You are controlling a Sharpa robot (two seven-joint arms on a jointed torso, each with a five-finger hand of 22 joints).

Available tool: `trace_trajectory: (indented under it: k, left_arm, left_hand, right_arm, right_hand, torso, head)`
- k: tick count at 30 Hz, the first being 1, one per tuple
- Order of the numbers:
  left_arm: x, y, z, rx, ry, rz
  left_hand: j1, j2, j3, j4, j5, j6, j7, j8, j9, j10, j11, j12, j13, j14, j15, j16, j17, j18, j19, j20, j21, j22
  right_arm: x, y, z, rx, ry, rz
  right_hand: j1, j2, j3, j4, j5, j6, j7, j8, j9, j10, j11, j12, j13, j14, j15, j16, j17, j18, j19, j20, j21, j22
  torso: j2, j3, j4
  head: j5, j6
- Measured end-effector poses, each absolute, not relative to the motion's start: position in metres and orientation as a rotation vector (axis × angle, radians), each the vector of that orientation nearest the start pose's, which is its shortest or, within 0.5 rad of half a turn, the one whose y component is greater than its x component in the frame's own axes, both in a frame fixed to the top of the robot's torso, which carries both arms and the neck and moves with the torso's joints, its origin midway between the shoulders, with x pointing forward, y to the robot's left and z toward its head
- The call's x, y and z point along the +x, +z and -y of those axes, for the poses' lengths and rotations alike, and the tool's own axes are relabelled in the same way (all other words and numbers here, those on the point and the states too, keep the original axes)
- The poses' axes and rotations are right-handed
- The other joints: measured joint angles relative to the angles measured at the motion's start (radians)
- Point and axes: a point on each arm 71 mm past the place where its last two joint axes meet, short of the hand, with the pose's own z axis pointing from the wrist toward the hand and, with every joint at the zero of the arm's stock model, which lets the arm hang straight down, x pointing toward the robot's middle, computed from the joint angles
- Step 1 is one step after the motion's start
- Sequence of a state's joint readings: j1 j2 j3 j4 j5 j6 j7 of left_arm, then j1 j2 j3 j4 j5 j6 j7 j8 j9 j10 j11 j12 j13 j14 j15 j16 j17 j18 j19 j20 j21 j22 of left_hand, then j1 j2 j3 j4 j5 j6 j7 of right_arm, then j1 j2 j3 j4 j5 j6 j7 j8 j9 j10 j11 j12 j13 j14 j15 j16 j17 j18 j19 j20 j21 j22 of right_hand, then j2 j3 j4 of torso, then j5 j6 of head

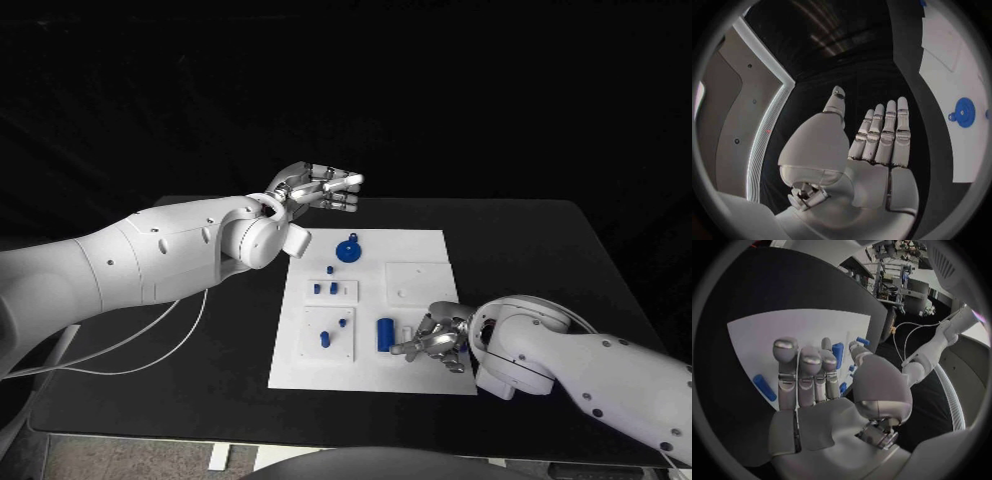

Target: Assemble the parts on the task board

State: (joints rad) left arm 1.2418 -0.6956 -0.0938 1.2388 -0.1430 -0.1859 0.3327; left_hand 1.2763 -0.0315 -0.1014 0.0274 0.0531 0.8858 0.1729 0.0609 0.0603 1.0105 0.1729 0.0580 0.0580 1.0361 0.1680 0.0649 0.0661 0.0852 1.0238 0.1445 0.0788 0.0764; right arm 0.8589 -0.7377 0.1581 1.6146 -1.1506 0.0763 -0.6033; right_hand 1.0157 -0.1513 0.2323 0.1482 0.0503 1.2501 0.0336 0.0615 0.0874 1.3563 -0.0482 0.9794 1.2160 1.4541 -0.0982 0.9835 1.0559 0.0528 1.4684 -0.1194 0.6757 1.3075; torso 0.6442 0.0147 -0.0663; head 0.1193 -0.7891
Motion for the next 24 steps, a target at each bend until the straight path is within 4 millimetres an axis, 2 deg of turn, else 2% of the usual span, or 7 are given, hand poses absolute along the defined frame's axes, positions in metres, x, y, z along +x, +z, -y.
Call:
trace_trajectory:
  k: [4, 11, 13, 14, 17, 20, 24]
  left_arm:
    - [0.538, -0.194, -0.211, -0.952, -1.44, -1.545]
    - [0.538, -0.194, -0.212, -0.953, -1.437, -1.544]
    - [0.538, -0.194, -0.212, -0.953, -1.437, -1.544]
    - [0.538, -0.194, -0.212, -0.953, -1.437, -1.545]
    - [0.538, -0.194, -0.212, -0.953, -1.438, -1.545]
    - [0.538, -0.194, -0.212, -0.952, -1.439, -1.546]
    - [0.538, -0.195, -0.212, -0.952, -1.443, -1.549]
  left_hand:
    - [0.0, 0.0, 0.0, 0.0, 0.0, 0.0, 0.0, 0.0, 0.0, 0.0, 0.0, 0.0, 0.0, 0.0, 0.0, 0.0, 0.0, 0.0, 0.0, 0.0, 0.0, 0.0]
    - [0.0, 0.0, 0.0, 0.0, 0.0, 0.0, 0.0, 0.0, 0.0, 0.0, 0.0, 0.0, 0.0, 0.0, 0.0, 0.0, 0.0, 0.0, 0.0, 0.0, 0.0, 0.0]
    - [0.0, 0.0, 0.0, 0.0, 0.0, 0.0, 0.0, 0.0, 0.0, 0.0, 0.0, 0.0, 0.0, 0.0, 0.0, 0.0, 0.0, 0.0, 0.0, 0.0, 0.0, 0.0]
    - [0.002, 0.001, -0.003, 0.0, 0.0, 0.0, 0.0, 0.0, 0.0, 0.0, 0.0, 0.0, 0.0, 0.0, 0.0, 0.0, 0.0, 0.0, 0.0, 0.0, 0.0, 0.0]
    - [0.004, 0.004, -0.005, -0.001, 0.0, 0.0, 0.0, 0.0, 0.0, 0.0, 0.0, 0.0, 0.0, 0.0, 0.0, 0.0, 0.0, 0.0, 0.0, 0.0, 0.0, 0.0]
    - [0.004, 0.004, -0.005, -0.001, 0.0, 0.0, 0.0, 0.0, 0.0, 0.0, 0.0, 0.0, 0.0, 0.0, 0.0, 0.0, 0.0, 0.0, 0.0, 0.0, 0.0, 0.0]
    - [0.003, 0.005, -0.007, -0.002, 0.0, 0.0, 0.0, 0.0, 0.0, 0.0, 0.0, 0.0, 0.0, 0.0, 0.0, 0.0, 0.0, 0.0, 0.0, 0.0, 0.0, 0.0]
  right_arm:
    - [0.411, -0.28, 0.15, 0.273, 0.622, -2.407]
    - [0.422, -0.247, 0.166, 0.309, 0.688, -2.304]
    - [0.425, -0.242, 0.173, 0.32, 0.687, -2.284]
    - [0.428, -0.238, 0.179, 0.329, 0.684, -2.268]
    - [0.432, -0.234, 0.189, 0.344, 0.67, -2.251]
    - [0.438, -0.235, 0.203, 0.365, 0.631, -2.243]
    - [0.445, -0.239, 0.221, 0.365, 0.549, -2.236]
  right_hand:
    - [0.036, 0.01, -0.024, 0.009, 0.0, -0.005, 0.005, 0.0, 0.0, 0.0, 0.0, -0.004, 0.0, 0.0, 0.0, -0.007, -0.001, 0.0, 0.0, 0.0, -0.006, 0.0]
    - [0.078, 0.052, -0.059, -0.052, 0.0, -0.03, 0.015, 0.0, 0.007, 0.005, 0.005, 0.02, 0.016, 0.0, 0.0, -0.01, -0.003, 0.0, 0.0, 0.0, -0.012, 0.0]
    - [0.094, 0.068, -0.057, -0.075, 0.023, -0.027, 0.013, 0.003, 0.018, 0.005, 0.005, 0.019, 0.016, 0.0, 0.0, -0.01, -0.003, 0.0, 0.0, 0.0, -0.012, 0.0]
    - [0.112, 0.086, -0.055, -0.107, 0.069, -0.016, 0.002, 0.005, 0.037, 0.005, 0.005, 0.02, 0.016, 0.0, 0.0, -0.01, -0.003, 0.0, 0.0, 0.0, -0.012, 0.0]
    - [0.119, 0.093, -0.059, -0.154, 0.097, -0.007, -0.004, 0.005, 0.095, 0.001, 0.001, 0.019, 0.016, 0.0, 0.0, -0.01, -0.003, 0.0, 0.0, 0.0, -0.012, 0.0]
    - [0.108, 0.104, -0.059, -0.17, 0.082, -0.013, -0.003, 0.005, 0.153, 0.001, 0.001, 0.014, 0.011, 0.0, 0.0, -0.01, -0.003, 0.0, 0.0, 0.0, -0.012, 0.0]
    - [0.091, 0.073, -0.037, -0.139, 0.014, -0.042, 0.004, 0.005, 0.179, -0.002, 0.005, -0.005, -0.002, 0.0, 0.0, -0.01, -0.003, 0.0, 0.0, 0.0, -0.012, 0.0]
  torso:
    - [0.0, 0.0004, -0.0009]
    - [-0.001, 0.0031, -0.0025]
    - [-0.001, 0.0032, -0.003]
    - [-0.001, 0.0036, -0.0035]
    - [-0.001, 0.0043, -0.0042]
    - [-0.001, 0.0045, -0.0048]
    - [-0.001, 0.0045, -0.0042]
  head:
    - [0.0, 0.003]
    - [-0.006, 0.01]
    - [-0.008, 0.01]
    - [-0.009, 0.011]
    - [-0.011, 0.013]
    - [-0.017, 0.015]
    - [-0.026, 0.017]
